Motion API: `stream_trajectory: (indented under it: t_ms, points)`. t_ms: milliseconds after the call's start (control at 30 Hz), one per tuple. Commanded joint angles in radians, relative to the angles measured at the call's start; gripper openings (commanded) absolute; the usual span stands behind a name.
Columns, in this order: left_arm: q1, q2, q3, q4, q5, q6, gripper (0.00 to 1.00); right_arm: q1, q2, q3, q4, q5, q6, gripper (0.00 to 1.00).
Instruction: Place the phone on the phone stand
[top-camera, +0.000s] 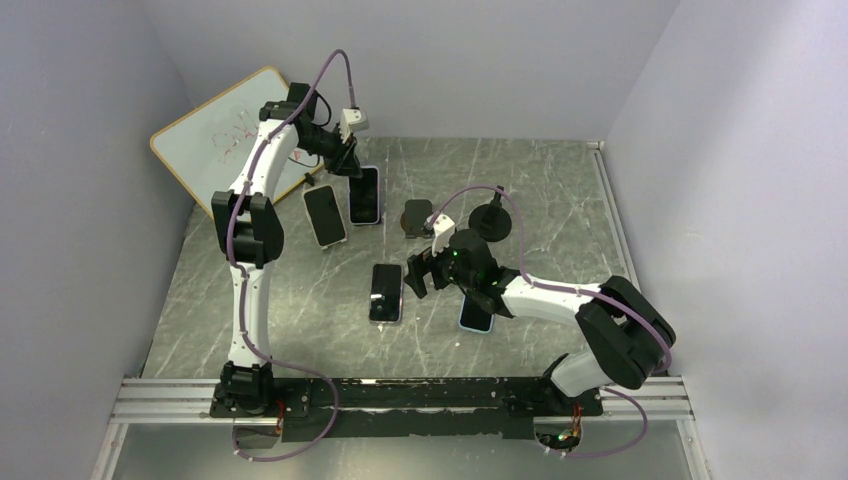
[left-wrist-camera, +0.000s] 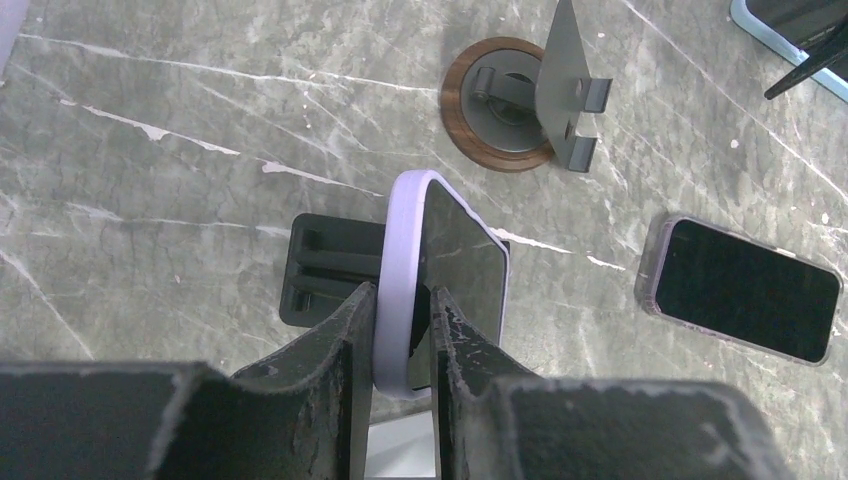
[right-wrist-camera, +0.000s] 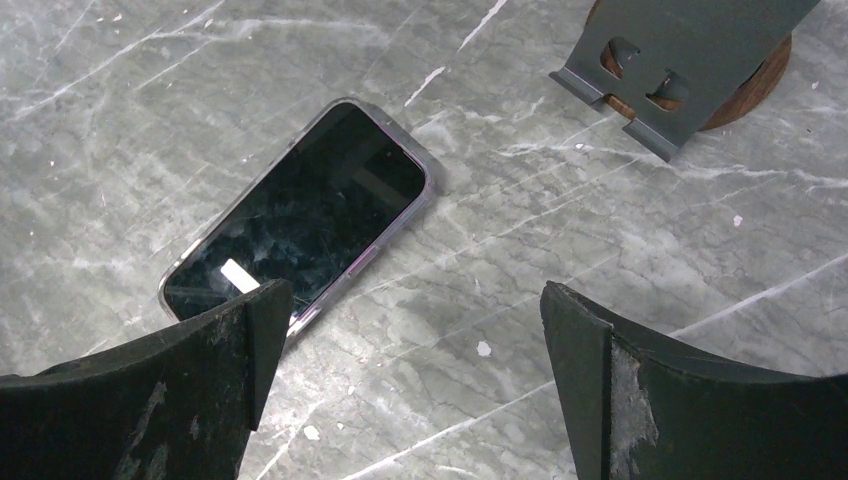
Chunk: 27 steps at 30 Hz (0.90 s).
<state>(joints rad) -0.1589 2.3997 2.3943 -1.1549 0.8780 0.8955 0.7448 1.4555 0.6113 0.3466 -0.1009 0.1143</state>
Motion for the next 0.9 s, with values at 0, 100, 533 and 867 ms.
stream_trajectory:
  t_ms: [0,100,533,867]
  points:
    - [-0.001,0.007,0.006,-0.041,-0.003,0.051,0.09,-0.007,0.011,0.019,0.012,-0.002,-0.004,1.00]
    - [0.001,0.009,0.004,-0.037,-0.002,0.051,0.05,-0.007,0.011,0.019,0.011,-0.001,-0.005,1.00]
    - [0.048,-0.112,-0.052,0.072,0.197,0.001,0.05,-0.007,0.011,0.017,0.017,-0.006,-0.003,1.00]
    - [0.059,-0.117,-0.056,0.086,0.198,-0.020,0.05,-0.007,0.007,0.016,0.019,-0.004,-0.003,1.00]
